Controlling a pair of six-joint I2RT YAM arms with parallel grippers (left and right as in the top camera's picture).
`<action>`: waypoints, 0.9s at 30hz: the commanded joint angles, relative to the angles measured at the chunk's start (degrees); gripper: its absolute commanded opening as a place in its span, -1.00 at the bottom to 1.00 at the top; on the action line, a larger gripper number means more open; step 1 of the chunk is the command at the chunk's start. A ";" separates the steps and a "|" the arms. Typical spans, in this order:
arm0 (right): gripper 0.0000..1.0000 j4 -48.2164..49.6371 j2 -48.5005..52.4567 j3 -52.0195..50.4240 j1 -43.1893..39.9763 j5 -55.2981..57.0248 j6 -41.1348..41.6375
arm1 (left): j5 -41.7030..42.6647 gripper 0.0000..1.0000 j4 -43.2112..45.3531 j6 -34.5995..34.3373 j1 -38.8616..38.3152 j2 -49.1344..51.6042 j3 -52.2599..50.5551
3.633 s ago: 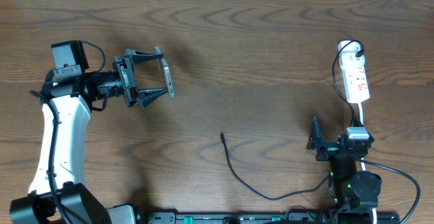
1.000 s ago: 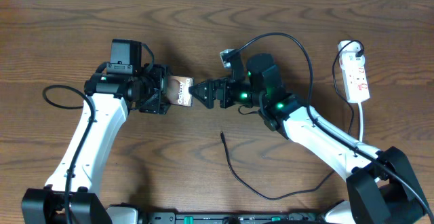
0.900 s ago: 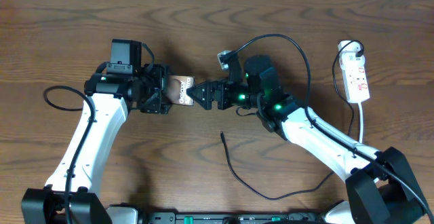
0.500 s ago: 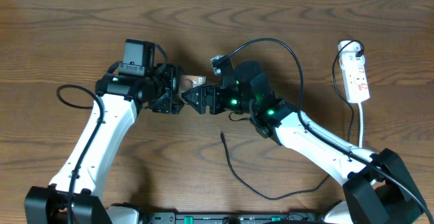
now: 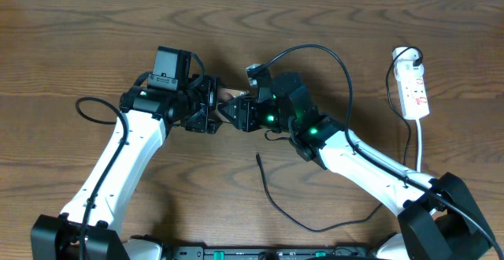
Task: Plug charger to phone and switch on socket
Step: 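Grasp the box edge with the right gripper, open the left gripper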
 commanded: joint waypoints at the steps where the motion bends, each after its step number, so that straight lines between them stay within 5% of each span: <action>1: -0.46 0.00 0.26 0.94 0.44 0.39 -0.42 | 1.66 -0.86 0.70 -0.50 -0.22 -0.94 1.84; 4: -0.69 -0.26 0.26 0.94 0.44 0.37 -0.39 | 1.66 -0.86 0.70 -0.48 -0.22 -0.94 1.84; 16: -0.98 -0.46 0.26 0.94 0.44 0.39 -0.42 | 1.62 -0.85 0.68 -0.46 -0.22 -0.94 1.84; 17: -0.98 -0.46 0.26 0.94 0.44 0.39 -0.42 | 1.62 -0.70 0.68 -0.46 -0.22 -0.94 1.84; 19: -0.98 -0.46 0.26 0.94 0.42 0.37 -0.42 | 1.60 0.18 0.68 -0.44 -0.22 -0.94 1.84; 20: -0.98 -0.46 0.26 0.94 0.35 0.37 -0.42 | 1.60 0.80 0.66 -0.24 -0.22 -0.94 1.84; 27: -0.98 -0.46 0.26 0.94 -0.79 0.37 -0.44 | 1.84 0.89 0.68 1.05 -0.15 -0.94 1.84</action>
